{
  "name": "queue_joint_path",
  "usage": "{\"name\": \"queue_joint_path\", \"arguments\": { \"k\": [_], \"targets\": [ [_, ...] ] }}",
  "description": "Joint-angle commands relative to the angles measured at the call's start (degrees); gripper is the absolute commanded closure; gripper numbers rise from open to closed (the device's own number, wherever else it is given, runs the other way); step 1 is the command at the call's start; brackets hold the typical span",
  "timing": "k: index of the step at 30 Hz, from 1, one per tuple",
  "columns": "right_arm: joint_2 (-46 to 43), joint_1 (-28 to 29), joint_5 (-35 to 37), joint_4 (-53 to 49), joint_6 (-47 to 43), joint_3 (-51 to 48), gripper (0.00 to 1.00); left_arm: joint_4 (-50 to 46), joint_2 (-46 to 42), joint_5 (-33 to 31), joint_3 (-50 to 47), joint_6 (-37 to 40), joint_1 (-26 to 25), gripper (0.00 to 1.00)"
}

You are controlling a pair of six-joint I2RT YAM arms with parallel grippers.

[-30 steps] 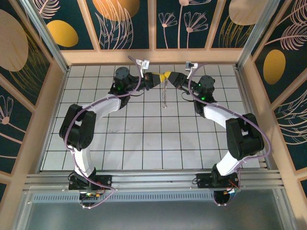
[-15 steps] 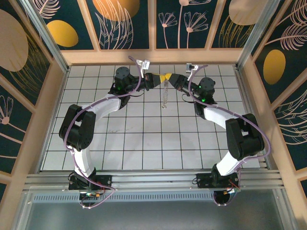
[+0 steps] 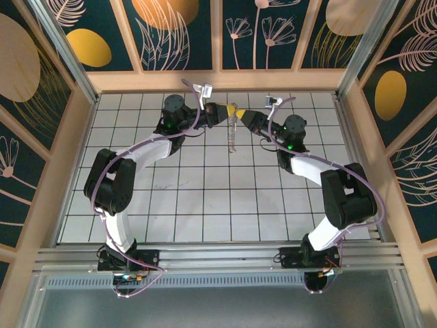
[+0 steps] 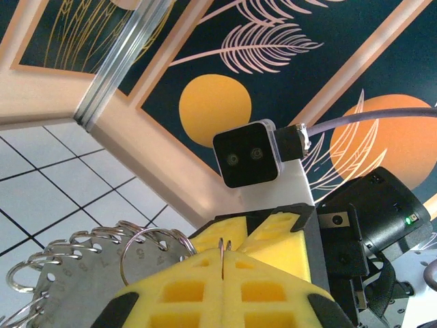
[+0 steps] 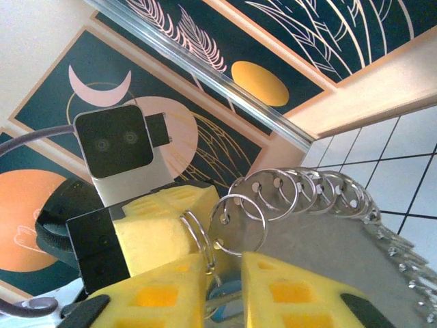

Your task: Put the keys on the keyring

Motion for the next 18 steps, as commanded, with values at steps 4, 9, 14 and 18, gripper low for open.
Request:
{"name": "queue_joint_path", "arguments": {
  "k": [4, 9, 14, 18],
  "targets": [
    [-1.6, -0.4, -1.0, 3.3, 1.0, -1.1, 0.86, 4.0, -2.7, 0.2, 2.3, 0.7, -0.3, 1.00],
    [-1.2, -0.4, -0.7, 3.8, 1.5, -0.4, 0.84, 4.1, -2.8, 0.2, 2.1, 0.6, -0.4, 1.00],
    [-1.1, -1.0, 0.3, 3.9, 1.3, 0.8, 0.82, 4.1, -2.8, 0.2, 2.0, 0.6, -0.6, 1.00],
    [-0.9, -1.8, 0.7, 4.6, 1.9, 1.8, 0.82, 4.2, -2.7, 0.2, 2.1, 0.6, -0.8, 1.00]
  ]
}}
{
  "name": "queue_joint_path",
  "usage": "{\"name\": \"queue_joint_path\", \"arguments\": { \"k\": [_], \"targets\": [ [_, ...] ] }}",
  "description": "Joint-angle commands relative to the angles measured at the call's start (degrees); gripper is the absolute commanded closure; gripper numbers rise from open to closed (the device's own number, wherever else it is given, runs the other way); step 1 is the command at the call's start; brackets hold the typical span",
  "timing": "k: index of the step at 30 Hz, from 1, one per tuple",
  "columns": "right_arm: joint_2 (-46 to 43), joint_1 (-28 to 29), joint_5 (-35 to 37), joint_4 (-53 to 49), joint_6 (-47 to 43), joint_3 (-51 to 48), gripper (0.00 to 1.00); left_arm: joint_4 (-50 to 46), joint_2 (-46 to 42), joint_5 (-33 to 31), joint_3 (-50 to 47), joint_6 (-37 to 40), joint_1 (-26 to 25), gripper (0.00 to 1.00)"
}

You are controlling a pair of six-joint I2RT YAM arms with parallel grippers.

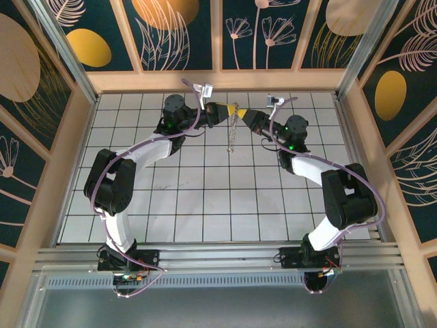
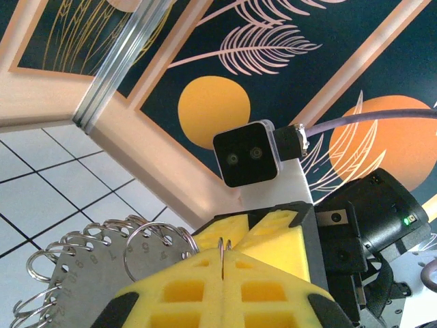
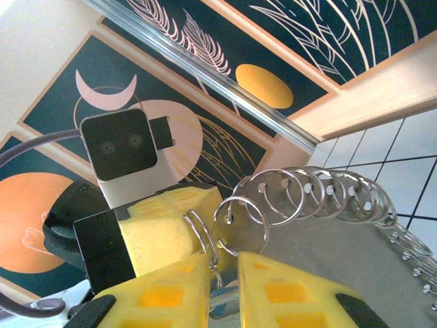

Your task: Put the keys on the keyring

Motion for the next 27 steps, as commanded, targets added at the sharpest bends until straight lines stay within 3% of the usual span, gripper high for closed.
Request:
{"name": "queue_joint_path", "arguments": {
  "k": [1, 27],
  "targets": [
    [-0.7, -1.0, 1.0, 3.6, 0.6, 2.4, 0.82, 4.2, -2.5, 0.4, 2.0, 0.6, -0.6, 1.00],
    [1.8, 0.4, -1.4, 6.5, 2.7, 2.7, 0.75, 4.4, -2.1, 0.1, 2.5, 0.4, -0.9, 1.00]
  ]
}}
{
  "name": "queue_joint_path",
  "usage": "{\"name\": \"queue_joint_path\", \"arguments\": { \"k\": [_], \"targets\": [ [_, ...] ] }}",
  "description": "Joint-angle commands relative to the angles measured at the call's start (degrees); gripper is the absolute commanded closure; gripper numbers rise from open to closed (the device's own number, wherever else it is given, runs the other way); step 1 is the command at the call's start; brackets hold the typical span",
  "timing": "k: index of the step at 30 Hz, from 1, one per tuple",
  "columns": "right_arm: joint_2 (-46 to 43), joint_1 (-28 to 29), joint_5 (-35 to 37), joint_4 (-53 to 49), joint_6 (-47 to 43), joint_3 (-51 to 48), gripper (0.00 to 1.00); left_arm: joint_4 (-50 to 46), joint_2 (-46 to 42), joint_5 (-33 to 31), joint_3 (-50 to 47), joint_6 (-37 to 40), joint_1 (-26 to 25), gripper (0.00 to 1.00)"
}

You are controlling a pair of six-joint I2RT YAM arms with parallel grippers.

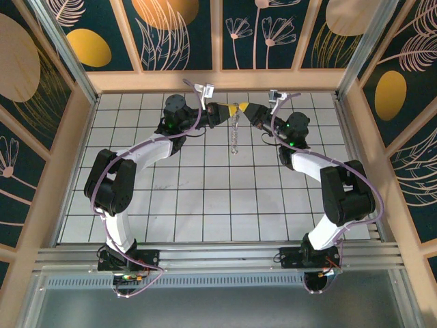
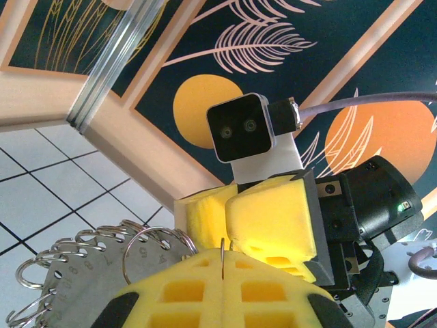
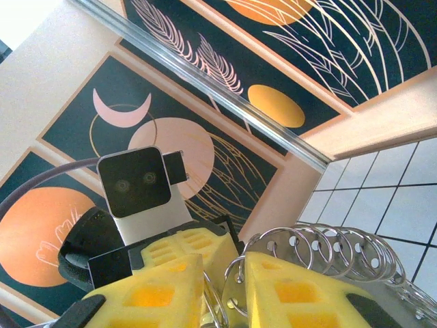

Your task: Put the keys on the keyring

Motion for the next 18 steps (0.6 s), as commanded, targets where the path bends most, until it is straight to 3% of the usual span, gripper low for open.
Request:
{"name": "queue_joint_path", "arguments": {
  "k": [1, 6, 18],
  "targets": [
    [-0.2, 1.0, -1.8, 3.1, -0.3, -0.3, 0.74, 4.4, -2.1, 0.1, 2.3, 0.4, -0.4, 1.00],
    [-0.9, 1.4, -2.0, 3.0, -0.7, -0.9, 0.73, 4.4, -2.1, 0.0, 2.2, 0.4, -0.4, 1.00],
    [-1.0, 1.1, -1.4, 2.7, -0.9, -1.2, 0.81, 4.5, -2.2, -0.1, 2.2, 0.4, -0.5, 1.00]
  ]
}}
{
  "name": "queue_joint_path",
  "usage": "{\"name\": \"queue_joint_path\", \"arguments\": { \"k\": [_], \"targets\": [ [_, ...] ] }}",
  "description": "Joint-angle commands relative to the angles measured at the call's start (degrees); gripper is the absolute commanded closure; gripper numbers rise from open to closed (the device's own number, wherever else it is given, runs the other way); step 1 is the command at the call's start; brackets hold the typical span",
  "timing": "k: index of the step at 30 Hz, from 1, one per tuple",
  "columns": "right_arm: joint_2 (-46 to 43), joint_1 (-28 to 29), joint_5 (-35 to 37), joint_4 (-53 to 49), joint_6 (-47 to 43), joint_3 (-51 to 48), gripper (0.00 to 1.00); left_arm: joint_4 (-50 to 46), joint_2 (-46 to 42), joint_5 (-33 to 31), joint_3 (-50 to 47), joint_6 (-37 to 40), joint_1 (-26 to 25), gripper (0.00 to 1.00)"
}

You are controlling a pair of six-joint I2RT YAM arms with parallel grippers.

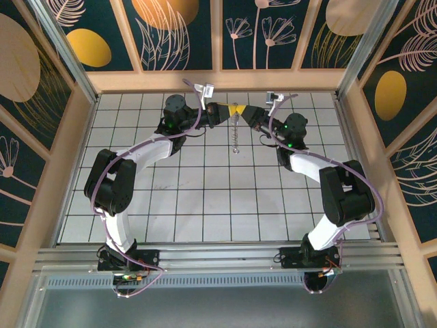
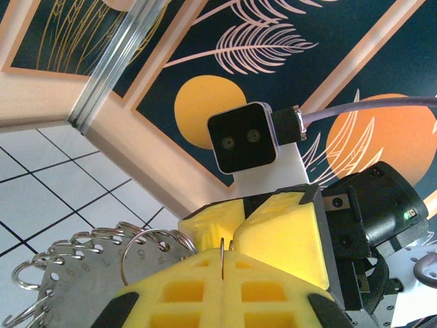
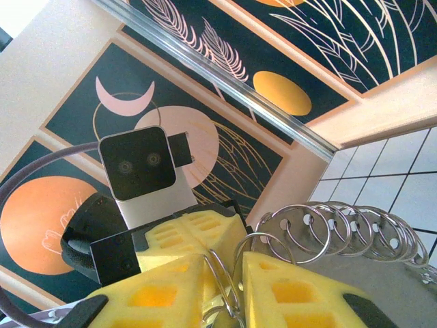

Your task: Put the keys on the keyring

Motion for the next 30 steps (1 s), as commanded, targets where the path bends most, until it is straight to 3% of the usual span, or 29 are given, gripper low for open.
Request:
{"name": "queue_joint_path", "arguments": {
  "k": [1, 10, 19, 30],
  "targets": [
    [-1.1, 0.0, -0.5, 2.7, -0.9, -0.9, 0.82, 4.4, -2.2, 0.1, 2.2, 0.4, -0.5, 1.00],
    [-1.6, -0.4, -0.5, 2.2, -1.1, -1.6, 1.00, 4.5, -2.6, -0.1, 2.1, 0.3, -0.5, 1.00],
    [-1.2, -0.8, -1.2, 1.2, -2.5, -0.3, 1.00, 4.4, -2.3, -0.6, 2.4, 0.2, -0.5, 1.00],
    [-1.4, -3.7, -6.3, -4.3, -7.9, 3.5, 1.00, -4.9, -4.7, -4.8, 4.8, 7.3, 0.3, 0.60]
  ]
}}
